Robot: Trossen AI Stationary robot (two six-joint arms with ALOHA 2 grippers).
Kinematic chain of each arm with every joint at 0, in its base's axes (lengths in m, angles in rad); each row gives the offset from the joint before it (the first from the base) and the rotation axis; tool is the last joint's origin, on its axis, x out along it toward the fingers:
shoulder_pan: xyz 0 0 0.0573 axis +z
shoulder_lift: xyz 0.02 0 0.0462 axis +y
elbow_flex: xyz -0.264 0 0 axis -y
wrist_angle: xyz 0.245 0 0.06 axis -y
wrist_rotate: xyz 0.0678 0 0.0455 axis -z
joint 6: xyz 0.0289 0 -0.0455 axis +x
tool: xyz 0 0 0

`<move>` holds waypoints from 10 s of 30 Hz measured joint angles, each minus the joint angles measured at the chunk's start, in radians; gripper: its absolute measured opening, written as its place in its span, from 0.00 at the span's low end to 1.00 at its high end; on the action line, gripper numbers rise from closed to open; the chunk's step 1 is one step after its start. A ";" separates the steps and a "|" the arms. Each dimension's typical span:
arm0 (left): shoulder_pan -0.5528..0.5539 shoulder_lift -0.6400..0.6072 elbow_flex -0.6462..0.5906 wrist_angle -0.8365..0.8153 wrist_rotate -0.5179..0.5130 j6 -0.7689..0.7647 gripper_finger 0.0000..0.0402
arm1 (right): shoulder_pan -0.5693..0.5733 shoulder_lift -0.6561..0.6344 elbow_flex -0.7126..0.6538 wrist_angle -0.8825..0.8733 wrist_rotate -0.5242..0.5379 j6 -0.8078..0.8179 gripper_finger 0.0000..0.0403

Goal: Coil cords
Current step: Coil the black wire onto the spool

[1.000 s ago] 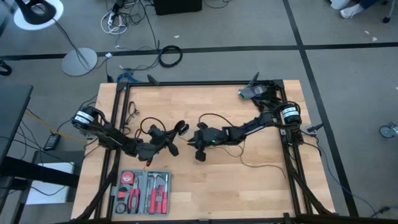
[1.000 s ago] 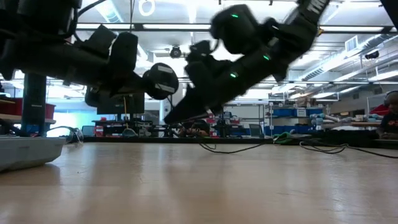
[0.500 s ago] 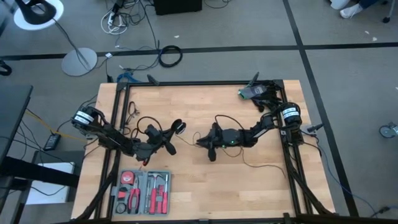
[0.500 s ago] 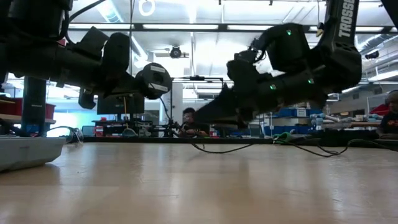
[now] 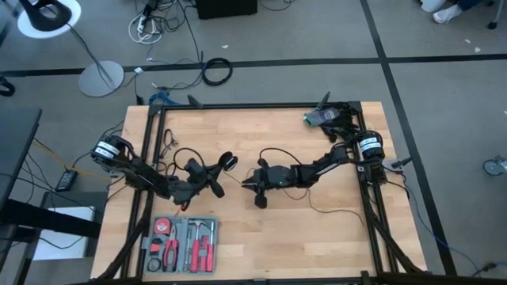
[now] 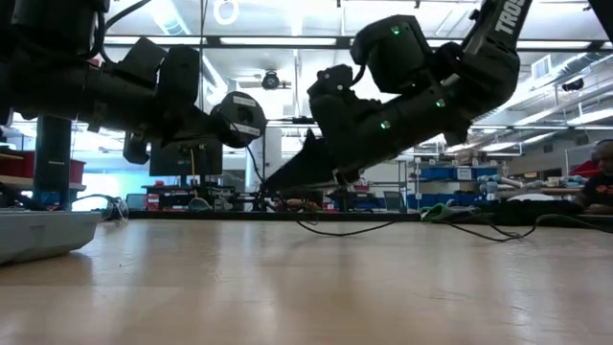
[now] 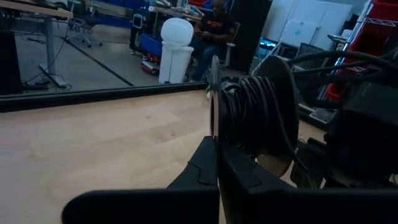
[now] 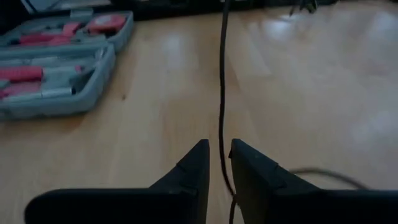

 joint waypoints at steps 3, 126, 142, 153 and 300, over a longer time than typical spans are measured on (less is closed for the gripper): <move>0.000 0.000 0.000 0.023 0.000 0.026 0.00 | 0.000 0.000 0.002 -0.003 -0.003 0.000 0.17; -0.019 0.000 0.001 -0.025 0.007 0.030 0.00 | -0.035 0.151 -0.117 0.498 0.050 -0.110 0.34; -0.019 0.000 0.001 -0.044 0.008 0.029 0.00 | 0.024 -0.040 -0.117 0.214 0.141 -0.156 0.30; -0.018 0.000 0.002 -0.027 0.008 0.028 0.00 | -0.054 -0.197 -0.094 -0.117 0.002 -0.170 0.30; 0.008 0.000 -0.011 -0.054 0.008 -0.052 0.00 | -0.118 -0.250 -0.177 -0.027 -0.112 0.043 0.36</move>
